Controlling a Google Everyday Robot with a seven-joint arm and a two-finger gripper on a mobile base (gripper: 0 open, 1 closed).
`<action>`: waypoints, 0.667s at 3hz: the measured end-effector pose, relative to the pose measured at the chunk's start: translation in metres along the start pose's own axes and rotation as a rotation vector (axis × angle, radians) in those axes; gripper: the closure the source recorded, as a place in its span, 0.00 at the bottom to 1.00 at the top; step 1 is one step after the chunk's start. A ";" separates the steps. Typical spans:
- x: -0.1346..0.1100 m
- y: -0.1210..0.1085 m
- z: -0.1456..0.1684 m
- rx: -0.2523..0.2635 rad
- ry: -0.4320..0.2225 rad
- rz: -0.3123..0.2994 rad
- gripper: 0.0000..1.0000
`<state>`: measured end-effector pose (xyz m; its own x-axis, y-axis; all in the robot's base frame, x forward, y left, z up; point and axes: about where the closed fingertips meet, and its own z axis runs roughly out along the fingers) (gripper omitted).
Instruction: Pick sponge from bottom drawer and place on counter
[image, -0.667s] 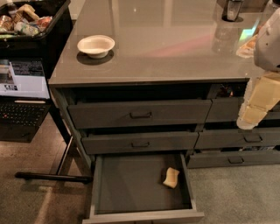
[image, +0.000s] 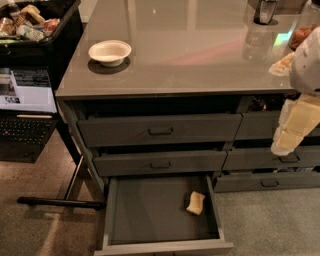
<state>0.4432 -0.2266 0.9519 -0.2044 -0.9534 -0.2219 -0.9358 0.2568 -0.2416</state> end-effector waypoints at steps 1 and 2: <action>0.029 0.004 0.047 -0.010 -0.082 -0.021 0.00; 0.057 -0.004 0.097 0.032 -0.191 -0.052 0.00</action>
Offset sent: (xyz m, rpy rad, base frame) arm 0.0455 -0.0692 -0.1629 0.2406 -0.2290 0.2083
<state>0.4628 -0.2665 0.8485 -0.0946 -0.9190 -0.3827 -0.9336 0.2154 -0.2865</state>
